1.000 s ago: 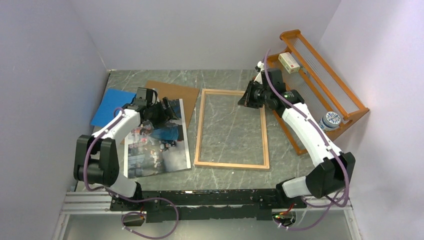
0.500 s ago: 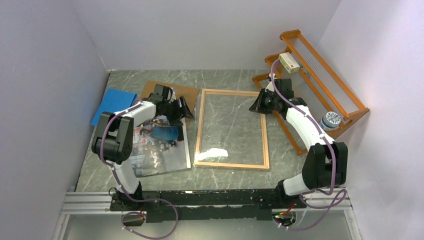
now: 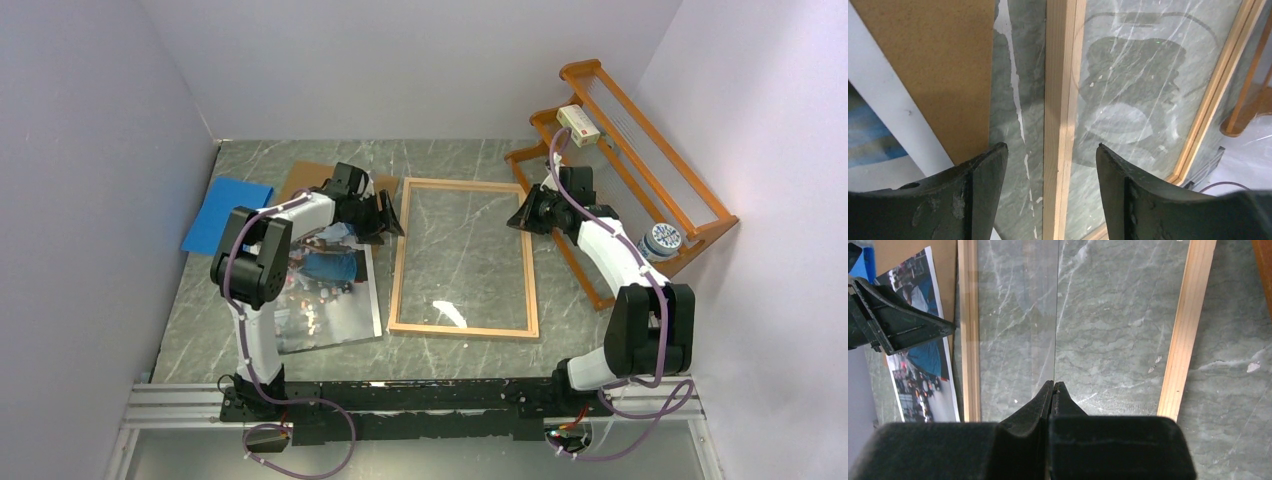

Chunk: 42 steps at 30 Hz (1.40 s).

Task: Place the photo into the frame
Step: Place the photo frame item in the photo frame.

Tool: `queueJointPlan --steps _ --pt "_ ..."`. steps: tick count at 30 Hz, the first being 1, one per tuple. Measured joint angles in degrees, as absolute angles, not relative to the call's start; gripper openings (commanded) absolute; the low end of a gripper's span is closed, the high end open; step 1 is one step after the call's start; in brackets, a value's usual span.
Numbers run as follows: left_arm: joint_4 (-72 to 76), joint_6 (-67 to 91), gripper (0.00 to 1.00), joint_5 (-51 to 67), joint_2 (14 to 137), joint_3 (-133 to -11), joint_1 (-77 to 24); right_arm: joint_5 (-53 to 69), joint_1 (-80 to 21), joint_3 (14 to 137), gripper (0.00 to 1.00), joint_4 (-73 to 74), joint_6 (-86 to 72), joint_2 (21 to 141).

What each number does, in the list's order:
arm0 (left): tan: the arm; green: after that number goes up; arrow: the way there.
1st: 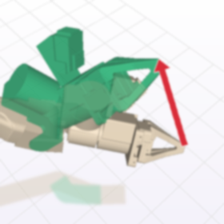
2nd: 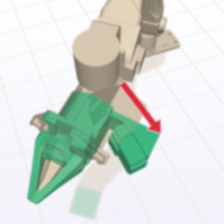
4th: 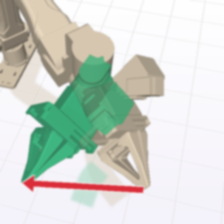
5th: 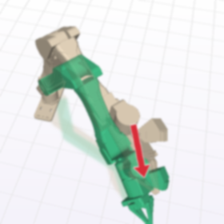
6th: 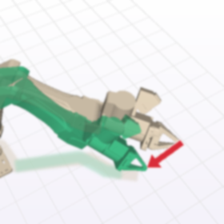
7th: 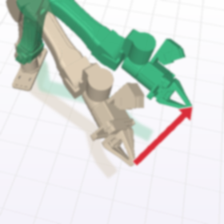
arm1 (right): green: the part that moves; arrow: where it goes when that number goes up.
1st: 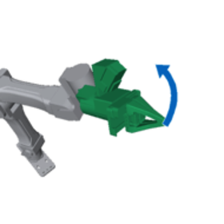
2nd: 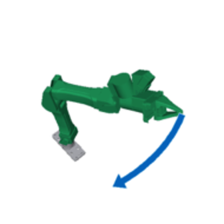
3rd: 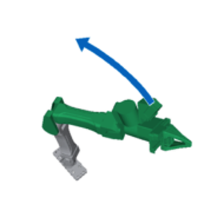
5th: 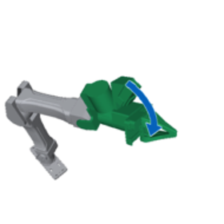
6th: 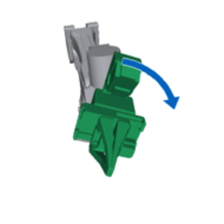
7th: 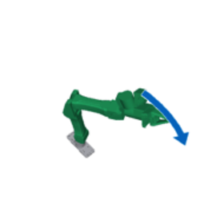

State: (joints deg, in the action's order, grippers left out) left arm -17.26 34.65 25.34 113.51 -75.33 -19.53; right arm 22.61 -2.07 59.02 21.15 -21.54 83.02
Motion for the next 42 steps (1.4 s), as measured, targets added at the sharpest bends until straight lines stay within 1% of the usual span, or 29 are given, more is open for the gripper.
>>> queueJointPlan --steps 5,10,14,20,33,39,42 --pt "-17.41 33.67 0.64 23.73 115.11 -76.23 -20.69 22.68 -1.48 57.36 0.00 20.93 -22.26 83.02" --pt "-17.87 33.10 0.65 22.50 116.22 -78.04 -21.37 22.22 -0.84 56.47 0.00 20.99 -22.50 83.05" --pt "-18.31 32.36 0.64 21.96 117.08 -79.35 -21.91 21.50 -0.71 56.47 0.00 20.95 -21.93 83.15" --pt "-18.72 31.75 0.56 20.34 118.13 -80.82 -22.76 21.63 -0.60 56.49 0.00 20.88 -20.49 83.66" --pt "-21.02 29.12 0.53 15.88 119.04 -83.20 -24.64 21.85 -0.49 56.71 0.00 20.05 -18.81 83.92" --pt "-21.34 29.17 0.52 15.07 119.11 -83.37 -24.84 24.43 -0.49 56.23 0.00 17.15 -18.55 83.70" --pt "-21.41 29.19 0.51 14.98 119.11 -83.42 -24.84 25.89 -0.49 53.58 0.00 14.28 -18.55 81.23"
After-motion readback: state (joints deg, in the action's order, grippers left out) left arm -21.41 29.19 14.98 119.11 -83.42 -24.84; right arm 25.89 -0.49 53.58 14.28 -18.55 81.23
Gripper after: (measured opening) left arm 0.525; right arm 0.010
